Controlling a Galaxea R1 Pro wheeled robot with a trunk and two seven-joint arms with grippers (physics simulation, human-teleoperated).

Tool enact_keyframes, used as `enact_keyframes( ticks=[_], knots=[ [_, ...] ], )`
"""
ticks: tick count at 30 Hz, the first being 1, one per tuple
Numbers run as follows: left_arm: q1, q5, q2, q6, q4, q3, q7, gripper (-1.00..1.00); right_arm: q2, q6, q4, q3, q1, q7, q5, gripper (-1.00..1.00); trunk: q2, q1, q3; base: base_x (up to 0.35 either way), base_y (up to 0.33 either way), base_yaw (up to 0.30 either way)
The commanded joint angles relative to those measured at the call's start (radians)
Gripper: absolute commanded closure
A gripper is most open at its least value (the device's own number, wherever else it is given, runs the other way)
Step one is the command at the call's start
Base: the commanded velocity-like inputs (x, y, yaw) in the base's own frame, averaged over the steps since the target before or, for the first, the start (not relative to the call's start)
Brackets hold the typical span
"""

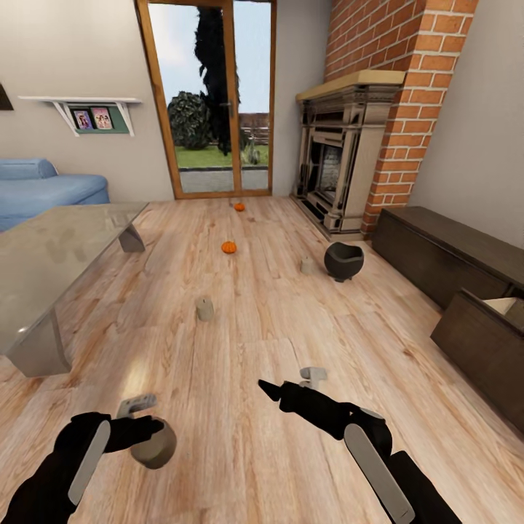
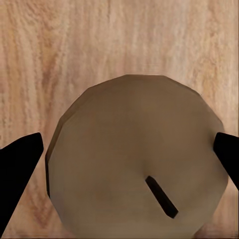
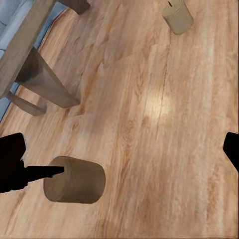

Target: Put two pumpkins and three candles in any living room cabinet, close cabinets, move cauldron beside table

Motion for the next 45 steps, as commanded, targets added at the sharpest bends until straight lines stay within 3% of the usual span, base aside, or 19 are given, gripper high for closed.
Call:
enact_keyframes(
  ticks=[1,10,13,26,45],
  knots=[
    [0.000,-0.001,0.000,0.010,-0.003,0.002,-0.004,1.00,0.000,0.003,0.000,0.000,-0.001,-0.020,-0.002,-1.00,0.000,0.000,-0.001,0.000,0.000,0.000],
    [-0.001,-0.003,-0.001,0.020,-0.005,0.003,-0.003,1.00,0.001,0.015,-0.001,-0.003,-0.001,-0.359,-0.004,-1.00,0.001,-0.003,0.026,0.000,0.000,0.000],
    [-0.001,-0.005,0.000,0.020,-0.005,0.003,-0.001,1.00,0.001,0.016,-0.004,-0.003,-0.001,-0.426,-0.004,-1.00,0.001,-0.003,0.026,0.000,0.000,0.000],
    [0.000,-0.016,0.002,0.017,-0.007,-0.001,0.001,1.00,0.002,0.015,-0.006,0.000,-0.001,-0.458,-0.003,-1.00,0.001,-0.003,0.026,0.139,0.042,0.011],
    [0.000,-0.018,-0.002,0.013,-0.006,-0.012,0.008,1.00,0.004,0.014,-0.012,0.000,-0.001,-0.461,-0.002,-1.00,0.001,-0.003,0.026,0.307,-0.048,0.218]
  ],
)
